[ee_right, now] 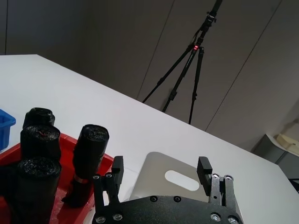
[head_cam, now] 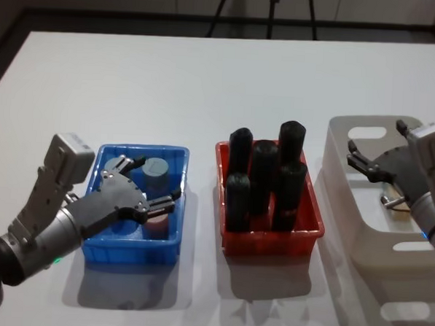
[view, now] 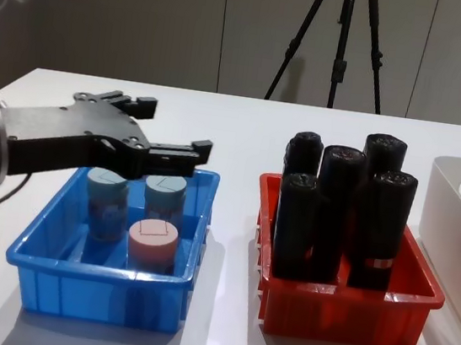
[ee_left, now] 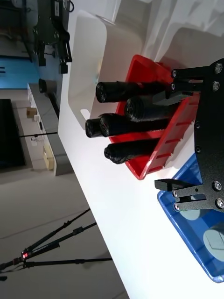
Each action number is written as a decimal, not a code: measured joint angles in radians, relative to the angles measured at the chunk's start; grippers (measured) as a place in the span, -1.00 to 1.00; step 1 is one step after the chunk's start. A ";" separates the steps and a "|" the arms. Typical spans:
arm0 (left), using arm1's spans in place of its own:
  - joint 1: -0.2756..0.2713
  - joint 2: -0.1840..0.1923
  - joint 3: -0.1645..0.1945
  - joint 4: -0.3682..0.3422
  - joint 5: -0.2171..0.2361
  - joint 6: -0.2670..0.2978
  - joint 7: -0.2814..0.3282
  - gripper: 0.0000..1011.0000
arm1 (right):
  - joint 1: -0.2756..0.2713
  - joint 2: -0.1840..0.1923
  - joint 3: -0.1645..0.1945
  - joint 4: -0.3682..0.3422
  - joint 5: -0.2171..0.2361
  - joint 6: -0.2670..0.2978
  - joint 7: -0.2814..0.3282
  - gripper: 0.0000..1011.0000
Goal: Pick the cotton swabs from the blue box and place them into the white box.
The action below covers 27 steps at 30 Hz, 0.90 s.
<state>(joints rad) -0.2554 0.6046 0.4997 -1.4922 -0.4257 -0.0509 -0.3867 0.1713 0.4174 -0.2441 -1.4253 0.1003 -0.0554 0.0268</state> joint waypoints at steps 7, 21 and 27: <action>0.013 0.000 -0.012 0.020 0.040 -0.017 0.099 0.98 | 0.010 0.065 -0.073 0.005 0.054 -0.022 -0.020 0.98; 0.038 0.000 -0.034 0.055 0.116 -0.048 0.280 0.98 | 0.028 0.178 -0.199 0.013 0.147 -0.062 -0.053 0.98; 0.049 0.000 -0.043 0.070 0.148 -0.061 0.356 0.98 | 0.029 0.187 -0.208 0.013 0.154 -0.066 -0.056 0.98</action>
<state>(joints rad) -0.2068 0.6047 0.4570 -1.4226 -0.2777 -0.1117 -0.0310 0.2002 0.6044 -0.4525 -1.4118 0.2546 -0.1212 -0.0290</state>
